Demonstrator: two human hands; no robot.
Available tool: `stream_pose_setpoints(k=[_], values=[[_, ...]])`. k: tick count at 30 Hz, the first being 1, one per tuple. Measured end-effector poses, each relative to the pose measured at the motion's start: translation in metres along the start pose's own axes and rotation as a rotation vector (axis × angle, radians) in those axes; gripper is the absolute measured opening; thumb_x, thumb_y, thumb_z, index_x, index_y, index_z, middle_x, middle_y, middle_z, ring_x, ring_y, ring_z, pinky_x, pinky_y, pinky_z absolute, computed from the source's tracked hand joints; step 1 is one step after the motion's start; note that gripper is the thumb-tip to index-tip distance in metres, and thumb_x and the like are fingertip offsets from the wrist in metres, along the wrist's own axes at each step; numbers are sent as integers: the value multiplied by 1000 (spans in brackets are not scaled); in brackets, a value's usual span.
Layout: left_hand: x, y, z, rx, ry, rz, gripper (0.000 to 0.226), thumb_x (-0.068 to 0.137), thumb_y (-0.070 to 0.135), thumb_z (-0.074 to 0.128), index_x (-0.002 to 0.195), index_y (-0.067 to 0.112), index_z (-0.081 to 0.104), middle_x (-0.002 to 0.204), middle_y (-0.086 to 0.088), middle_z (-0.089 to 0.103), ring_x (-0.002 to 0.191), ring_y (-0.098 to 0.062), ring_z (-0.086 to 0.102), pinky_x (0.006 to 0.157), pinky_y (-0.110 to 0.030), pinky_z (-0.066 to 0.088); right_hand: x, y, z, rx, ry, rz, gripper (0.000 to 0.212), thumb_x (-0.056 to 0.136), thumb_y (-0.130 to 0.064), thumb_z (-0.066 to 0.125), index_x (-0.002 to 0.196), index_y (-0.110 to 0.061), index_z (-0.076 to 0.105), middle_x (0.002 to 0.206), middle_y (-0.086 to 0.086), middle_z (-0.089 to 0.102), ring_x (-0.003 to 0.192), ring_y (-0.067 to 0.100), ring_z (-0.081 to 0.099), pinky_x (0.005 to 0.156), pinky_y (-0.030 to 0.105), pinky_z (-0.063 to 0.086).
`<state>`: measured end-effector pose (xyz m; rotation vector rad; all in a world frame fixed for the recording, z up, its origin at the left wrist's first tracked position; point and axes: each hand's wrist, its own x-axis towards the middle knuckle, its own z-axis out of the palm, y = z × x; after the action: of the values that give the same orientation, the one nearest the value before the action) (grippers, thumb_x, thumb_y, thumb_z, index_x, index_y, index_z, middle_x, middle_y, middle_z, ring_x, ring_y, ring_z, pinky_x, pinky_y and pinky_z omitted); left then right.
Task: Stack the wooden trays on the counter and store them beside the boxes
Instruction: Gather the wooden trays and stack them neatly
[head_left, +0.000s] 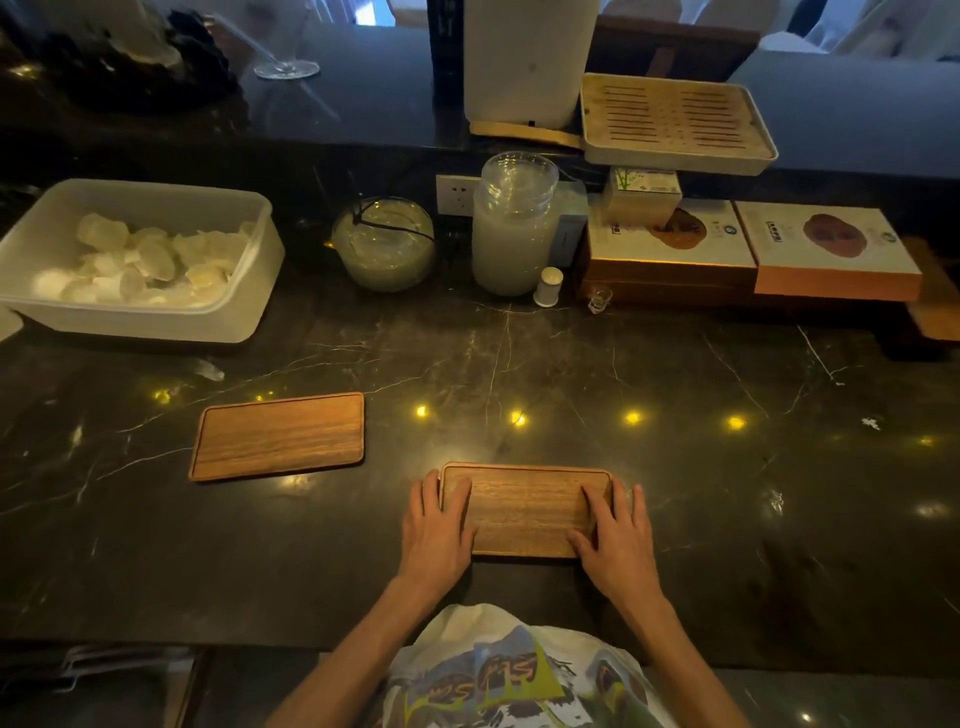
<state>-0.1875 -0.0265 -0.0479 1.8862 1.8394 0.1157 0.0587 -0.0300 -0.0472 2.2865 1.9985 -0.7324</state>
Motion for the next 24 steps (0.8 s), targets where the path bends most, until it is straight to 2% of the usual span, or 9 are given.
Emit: stream_pose_setpoints(k=[3, 6, 9, 12, 15, 19, 24], values=[[-1, -11, -6, -80, -22, -1, 67, 93, 38, 53, 151, 27, 20, 157, -12, 10, 146, -30, 8, 117, -44, 22, 4, -16, -7, -15, 50, 3, 62, 91, -36, 61, 146, -22, 36, 162, 12, 13, 149, 36, -2, 121, 50, 12], [-7, -33, -23, -216, 66, -46, 61, 95, 34, 52, 149, 23, 25, 154, -11, 22, 143, -26, 20, 114, -40, 27, 8, -45, -11, 83, 118, -63, 52, 92, -27, 62, 140, -19, 46, 157, 11, 29, 149, 32, 10, 120, 48, 16], [-11, -69, -48, -247, 149, -119, 51, 97, 29, 50, 145, 16, 36, 145, -11, 39, 134, -25, 35, 110, -37, 33, 16, -88, -8, 144, 45, -148, 46, 94, -26, 59, 138, -19, 49, 152, 6, 40, 146, 25, 22, 118, 42, 21], [-10, -116, -82, -290, 187, -236, 44, 97, 24, 51, 139, 10, 44, 138, -12, 49, 130, -28, 42, 109, -41, 36, 26, -143, -5, 228, -23, -250, 41, 94, -27, 59, 135, -20, 53, 138, 1, 54, 133, 16, 43, 111, 32, 34], [-8, -168, -118, -311, 225, -332, 36, 97, 21, 51, 131, 10, 51, 132, -13, 55, 125, -31, 49, 106, -48, 41, 37, -201, -3, 284, -102, -296, 39, 96, -28, 57, 134, -20, 55, 132, 0, 59, 123, 15, 52, 104, 32, 44], [4, -234, -156, -280, 266, -528, 32, 96, 18, 49, 124, 5, 56, 126, -20, 58, 116, -39, 54, 100, -49, 45, 58, -274, 7, 285, -195, -186, 43, 96, -29, 56, 137, -17, 52, 133, 4, 60, 120, 19, 57, 101, 37, 48], [19, -292, -173, -340, 162, -745, 40, 94, 18, 50, 129, 0, 51, 130, -27, 55, 121, -43, 51, 100, -45, 41, 80, -329, 35, 367, -238, -59, 32, 94, -24, 54, 123, -11, 59, 120, 11, 65, 109, 26, 61, 92, 38, 50]])
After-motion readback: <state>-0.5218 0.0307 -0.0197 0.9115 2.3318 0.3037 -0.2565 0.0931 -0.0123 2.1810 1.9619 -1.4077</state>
